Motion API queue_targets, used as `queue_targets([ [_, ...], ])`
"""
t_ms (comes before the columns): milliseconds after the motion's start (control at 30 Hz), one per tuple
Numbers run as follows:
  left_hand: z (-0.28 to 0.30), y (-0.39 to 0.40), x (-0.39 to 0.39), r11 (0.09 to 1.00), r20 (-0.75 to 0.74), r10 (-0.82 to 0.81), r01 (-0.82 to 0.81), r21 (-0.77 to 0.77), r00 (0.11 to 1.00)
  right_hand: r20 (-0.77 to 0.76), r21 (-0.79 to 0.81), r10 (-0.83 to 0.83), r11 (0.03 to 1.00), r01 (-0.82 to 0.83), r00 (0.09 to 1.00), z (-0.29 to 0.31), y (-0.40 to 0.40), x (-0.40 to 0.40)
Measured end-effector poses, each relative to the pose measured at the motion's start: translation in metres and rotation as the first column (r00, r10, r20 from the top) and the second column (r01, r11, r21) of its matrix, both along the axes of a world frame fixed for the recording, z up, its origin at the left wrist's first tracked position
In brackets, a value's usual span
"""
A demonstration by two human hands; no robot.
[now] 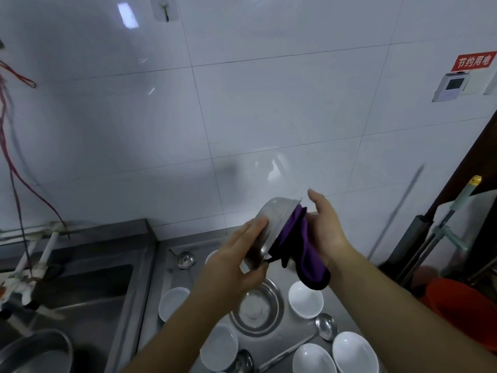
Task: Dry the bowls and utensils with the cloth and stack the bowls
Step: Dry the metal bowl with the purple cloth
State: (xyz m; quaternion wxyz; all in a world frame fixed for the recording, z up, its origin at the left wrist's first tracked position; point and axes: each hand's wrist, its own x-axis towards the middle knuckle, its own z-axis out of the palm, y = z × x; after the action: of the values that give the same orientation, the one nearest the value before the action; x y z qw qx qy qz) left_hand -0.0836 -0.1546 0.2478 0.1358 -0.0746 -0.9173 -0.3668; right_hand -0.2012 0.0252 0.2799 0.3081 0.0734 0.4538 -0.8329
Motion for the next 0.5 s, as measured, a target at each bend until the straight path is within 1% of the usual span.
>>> queue_targets([
  [33,0.002,-0.004,0.0,0.997,-0.003,-0.023,0.023,-0.079,1.0,-0.013,-0.011,0.037,0.999,-0.037,0.999,-0.002,0.002,0.001],
  [67,0.004,-0.006,0.0,0.992,0.007,-0.044,0.044,-0.122,0.999,-0.016,-0.001,0.063,0.998,-0.063,0.998,-0.003,0.002,0.003],
  [167,0.006,-0.01,-0.002,0.987,0.028,-0.07,0.073,-0.14,0.997,-0.007,0.028,0.032,0.999,-0.032,0.999,-0.01,0.001,0.007],
  [233,0.004,-0.01,-0.003,0.99,0.017,-0.02,0.022,-0.138,1.0,-0.018,0.0,-0.001,1.0,0.001,1.0,-0.015,0.003,0.008],
  [267,0.002,-0.008,-0.002,0.995,0.021,0.027,-0.025,-0.097,0.999,-0.02,-0.019,-0.026,1.0,0.025,0.999,-0.017,0.005,0.009],
  [333,-0.003,-0.005,0.0,0.978,0.045,0.187,-0.191,0.087,0.981,-0.007,-0.057,-0.082,0.995,0.082,0.997,-0.022,0.007,0.009],
  [367,-0.007,-0.002,0.0,0.927,0.074,0.306,-0.315,0.204,0.949,0.002,-0.065,-0.106,0.992,0.106,0.994,-0.025,0.008,0.009],
  [400,-0.011,0.001,0.0,0.833,0.156,0.416,-0.444,0.331,0.896,0.012,-0.078,-0.126,0.989,0.127,0.992,-0.027,0.008,0.01],
  [433,-0.015,0.005,-0.001,0.707,0.294,0.456,-0.542,0.454,0.84,0.024,-0.104,-0.141,0.984,0.143,0.99,-0.029,0.007,0.011],
  [467,-0.018,0.01,-0.002,0.567,0.446,0.407,-0.603,0.562,0.798,0.04,-0.128,-0.15,0.98,0.154,0.988,-0.031,0.007,0.012],
  [500,-0.021,0.016,-0.003,0.426,0.551,0.296,-0.624,0.655,0.78,0.053,-0.144,-0.152,0.977,0.158,0.987,-0.034,0.006,0.013],
])
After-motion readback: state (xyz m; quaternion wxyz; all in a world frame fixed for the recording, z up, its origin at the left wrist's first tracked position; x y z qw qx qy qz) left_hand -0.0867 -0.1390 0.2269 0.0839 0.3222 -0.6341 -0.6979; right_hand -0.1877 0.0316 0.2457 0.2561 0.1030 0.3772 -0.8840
